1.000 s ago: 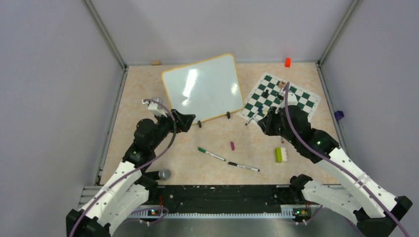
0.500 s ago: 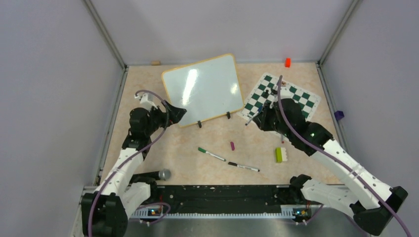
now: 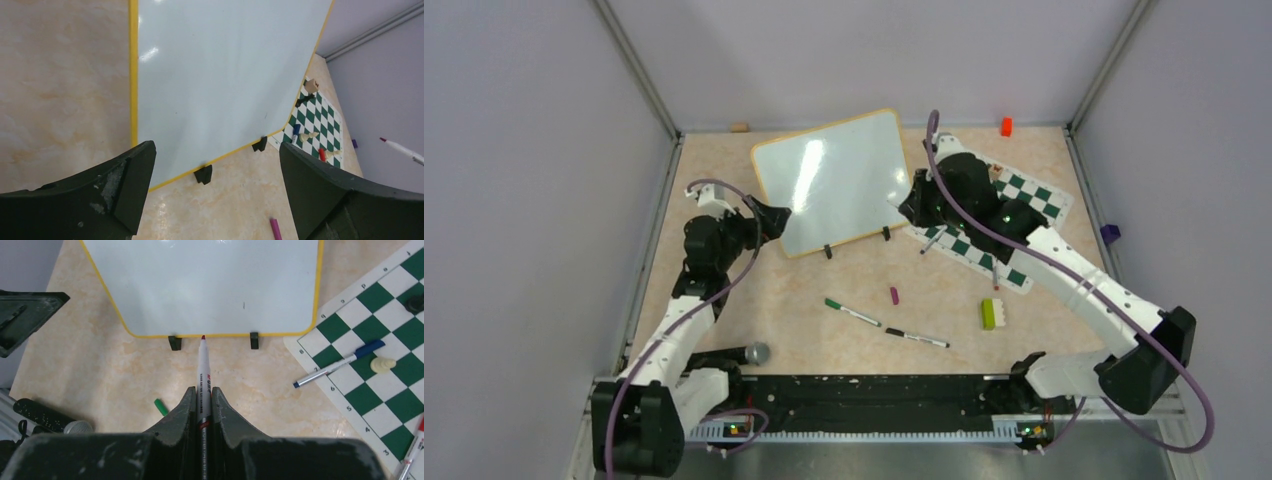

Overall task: Write a sentence on the whiteboard
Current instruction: Move the whiteboard to the center of the board.

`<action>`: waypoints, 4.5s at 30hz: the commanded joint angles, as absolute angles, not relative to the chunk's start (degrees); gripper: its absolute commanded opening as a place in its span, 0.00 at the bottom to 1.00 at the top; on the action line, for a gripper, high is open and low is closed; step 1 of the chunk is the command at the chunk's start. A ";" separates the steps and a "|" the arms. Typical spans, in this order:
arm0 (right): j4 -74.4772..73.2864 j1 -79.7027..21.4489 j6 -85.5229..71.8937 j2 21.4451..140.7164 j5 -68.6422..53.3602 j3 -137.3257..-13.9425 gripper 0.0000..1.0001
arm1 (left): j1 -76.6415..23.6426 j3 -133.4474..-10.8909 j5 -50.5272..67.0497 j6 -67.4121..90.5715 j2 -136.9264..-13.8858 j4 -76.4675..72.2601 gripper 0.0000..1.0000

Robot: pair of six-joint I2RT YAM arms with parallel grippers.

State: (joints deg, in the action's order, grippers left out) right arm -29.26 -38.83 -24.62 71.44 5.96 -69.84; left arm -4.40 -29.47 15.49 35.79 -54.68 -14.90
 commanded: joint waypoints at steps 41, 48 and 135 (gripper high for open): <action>-23.14 -35.86 -11.24 85.50 -3.73 -87.03 0.00 | 11.82 -40.23 57.19 56.85 -108.82 -88.73 0.69; -12.37 -22.16 -21.04 82.93 -15.08 -79.70 0.00 | 11.38 -42.74 60.41 56.27 -111.71 -87.02 0.59; -27.57 -6.93 -23.70 56.24 -25.34 -68.56 0.00 | -6.77 -27.73 66.76 18.69 -87.34 -41.95 0.12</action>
